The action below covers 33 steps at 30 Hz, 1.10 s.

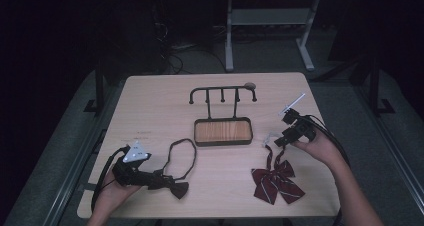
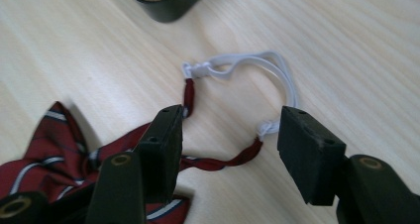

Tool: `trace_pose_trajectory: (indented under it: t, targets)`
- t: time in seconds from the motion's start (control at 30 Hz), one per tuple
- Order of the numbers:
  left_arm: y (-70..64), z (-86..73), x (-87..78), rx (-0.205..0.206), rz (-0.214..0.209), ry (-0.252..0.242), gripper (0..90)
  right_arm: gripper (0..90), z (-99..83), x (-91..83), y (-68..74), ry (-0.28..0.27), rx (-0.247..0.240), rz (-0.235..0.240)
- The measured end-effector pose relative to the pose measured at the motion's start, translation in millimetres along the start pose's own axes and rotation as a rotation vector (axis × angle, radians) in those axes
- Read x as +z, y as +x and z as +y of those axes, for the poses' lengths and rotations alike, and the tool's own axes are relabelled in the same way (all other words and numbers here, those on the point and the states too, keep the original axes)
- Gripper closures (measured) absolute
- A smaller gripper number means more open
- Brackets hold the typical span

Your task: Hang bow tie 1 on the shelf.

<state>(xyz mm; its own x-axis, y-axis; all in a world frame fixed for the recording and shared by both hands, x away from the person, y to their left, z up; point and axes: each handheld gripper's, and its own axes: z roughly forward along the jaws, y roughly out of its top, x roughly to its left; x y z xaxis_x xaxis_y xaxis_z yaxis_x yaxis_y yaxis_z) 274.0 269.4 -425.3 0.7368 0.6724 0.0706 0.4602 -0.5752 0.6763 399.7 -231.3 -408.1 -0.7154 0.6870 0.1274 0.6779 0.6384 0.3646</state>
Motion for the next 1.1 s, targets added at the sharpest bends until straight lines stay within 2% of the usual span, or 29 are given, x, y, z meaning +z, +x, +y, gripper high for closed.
trace_pose_trajectory:
  t: [0.27,0.53,0.9,1.1]
  targets:
    - [-0.8,0.1,0.7,-0.003,0.0,-0.002,28.7,49.4,1.1,11.7,-9.9,0.05,0.052,-0.026]
    - [-1.2,0.5,0.5,-0.001,0.0,-0.001,28.5,57.6,1.8,18.0,-12.9,0.092,0.071,-0.058]
    - [-1.6,1.1,0.2,-0.003,-0.003,-0.004,28.3,63.6,4.0,25.9,-11.9,0.145,0.077,-0.072]
    - [-0.8,0.8,-0.4,-0.006,-0.005,-0.001,28.4,65.7,5.3,27.7,-10.6,0.156,0.077,-0.093]
